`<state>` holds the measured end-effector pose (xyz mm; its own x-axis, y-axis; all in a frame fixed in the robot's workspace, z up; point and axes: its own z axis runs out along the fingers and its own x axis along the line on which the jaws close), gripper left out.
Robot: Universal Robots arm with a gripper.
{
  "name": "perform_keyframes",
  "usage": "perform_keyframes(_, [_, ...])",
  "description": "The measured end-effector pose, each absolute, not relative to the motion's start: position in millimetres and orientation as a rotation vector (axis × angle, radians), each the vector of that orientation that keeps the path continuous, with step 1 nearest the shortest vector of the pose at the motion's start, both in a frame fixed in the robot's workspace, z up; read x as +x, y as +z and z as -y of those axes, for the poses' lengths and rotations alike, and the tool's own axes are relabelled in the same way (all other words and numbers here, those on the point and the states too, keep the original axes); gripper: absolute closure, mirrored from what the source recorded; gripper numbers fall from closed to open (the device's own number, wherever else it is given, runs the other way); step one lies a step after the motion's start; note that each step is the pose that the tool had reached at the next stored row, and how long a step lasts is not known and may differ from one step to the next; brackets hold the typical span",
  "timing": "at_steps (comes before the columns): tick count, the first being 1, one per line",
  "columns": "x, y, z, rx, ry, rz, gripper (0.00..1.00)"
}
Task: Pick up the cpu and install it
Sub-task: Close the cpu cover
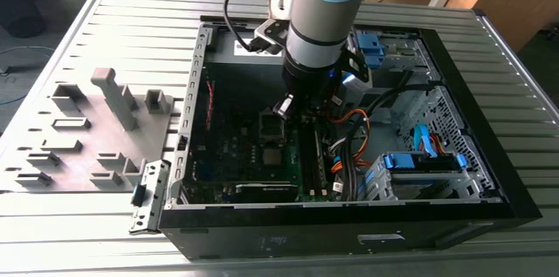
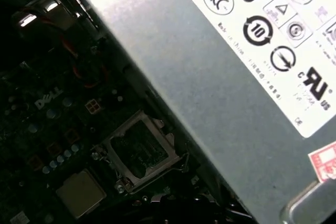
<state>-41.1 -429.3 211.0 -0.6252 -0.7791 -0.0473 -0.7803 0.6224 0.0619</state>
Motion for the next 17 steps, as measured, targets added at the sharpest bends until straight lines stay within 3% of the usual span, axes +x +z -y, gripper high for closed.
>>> perform_keyframes(17, [-43.9, 202.2, 426.8, -1.354, 0.114, -2.817, 0.89])
